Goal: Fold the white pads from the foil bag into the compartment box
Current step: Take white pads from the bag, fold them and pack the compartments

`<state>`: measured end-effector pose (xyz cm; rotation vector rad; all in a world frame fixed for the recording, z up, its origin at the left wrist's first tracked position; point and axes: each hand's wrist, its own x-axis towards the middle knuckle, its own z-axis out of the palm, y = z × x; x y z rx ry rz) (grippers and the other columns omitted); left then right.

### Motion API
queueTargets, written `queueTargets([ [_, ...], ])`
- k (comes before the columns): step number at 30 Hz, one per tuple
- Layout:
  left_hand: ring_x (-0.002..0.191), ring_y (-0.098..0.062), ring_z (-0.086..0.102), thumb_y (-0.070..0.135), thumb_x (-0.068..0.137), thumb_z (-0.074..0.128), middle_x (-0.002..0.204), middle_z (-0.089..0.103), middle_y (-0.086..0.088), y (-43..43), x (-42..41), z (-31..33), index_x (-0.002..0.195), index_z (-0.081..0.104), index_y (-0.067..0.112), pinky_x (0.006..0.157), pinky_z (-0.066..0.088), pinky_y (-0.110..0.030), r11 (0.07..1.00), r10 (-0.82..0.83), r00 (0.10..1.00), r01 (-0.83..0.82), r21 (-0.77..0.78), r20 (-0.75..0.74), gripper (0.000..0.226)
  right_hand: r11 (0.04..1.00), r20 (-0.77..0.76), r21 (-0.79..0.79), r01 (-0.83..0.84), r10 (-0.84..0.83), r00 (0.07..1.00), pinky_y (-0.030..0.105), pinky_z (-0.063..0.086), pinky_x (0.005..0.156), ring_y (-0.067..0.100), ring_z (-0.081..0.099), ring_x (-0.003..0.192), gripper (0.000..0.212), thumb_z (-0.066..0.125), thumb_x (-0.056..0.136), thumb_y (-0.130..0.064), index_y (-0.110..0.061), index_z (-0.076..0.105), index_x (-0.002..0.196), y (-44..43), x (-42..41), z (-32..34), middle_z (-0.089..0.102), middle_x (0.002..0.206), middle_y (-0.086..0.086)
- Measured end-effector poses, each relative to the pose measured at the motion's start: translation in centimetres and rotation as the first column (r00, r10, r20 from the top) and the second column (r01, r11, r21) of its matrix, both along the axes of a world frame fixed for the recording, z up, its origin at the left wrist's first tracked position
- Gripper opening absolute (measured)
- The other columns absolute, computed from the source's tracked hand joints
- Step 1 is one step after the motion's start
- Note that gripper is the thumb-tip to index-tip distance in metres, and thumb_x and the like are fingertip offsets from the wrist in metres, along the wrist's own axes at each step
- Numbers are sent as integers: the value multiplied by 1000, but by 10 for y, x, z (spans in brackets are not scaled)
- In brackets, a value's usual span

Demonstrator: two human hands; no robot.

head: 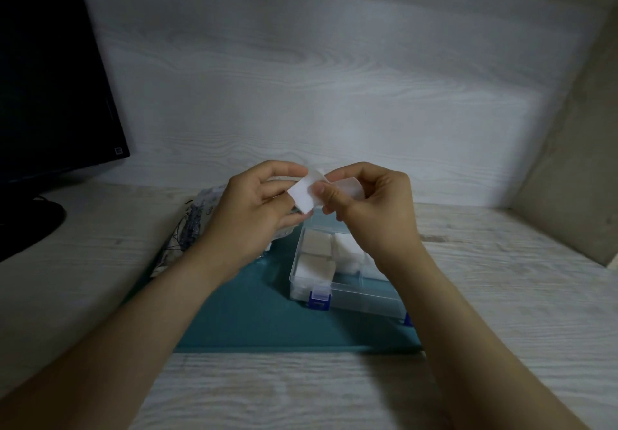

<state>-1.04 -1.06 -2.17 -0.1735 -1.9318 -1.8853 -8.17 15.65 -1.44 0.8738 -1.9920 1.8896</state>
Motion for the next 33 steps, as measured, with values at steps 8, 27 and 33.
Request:
queueTargets([
  [8, 107, -20, 77, -16, 100, 54, 112, 80, -4, -1, 0, -1, 124, 68, 10, 85, 63, -28, 1000, -13, 1000, 13, -16, -1, 37, 999, -1, 24, 34, -34, 999, 23, 54, 57, 20, 72, 60, 10, 87, 86, -12, -9, 78, 88, 0, -1, -2, 78, 76, 3],
  [27, 95, -20, 80, -8, 98, 64, 98, 82, -3, -7, -4, -7, 111, 69, 11, 89, 65, -44, 982, 157, 986, -162, -99, -57, 23, 999, 11, -43, 2, -1, 1000, 26, 55, 63, 14, 69, 66, 6, 77, 94, -8, -3, 75, 95, 4, -1, 4, 77, 84, 6],
  [33, 107, -16, 77, -5, 102, 62, 112, 80, -2, -3, -2, -4, 121, 70, 12, 87, 63, -28, 996, 24, 999, -26, -81, -25, 26, 1000, 33, 5, -15, 15, 999, 18, 51, 57, 14, 67, 58, 17, 87, 84, -12, -1, 77, 93, 1, 0, 0, 75, 74, 6],
])
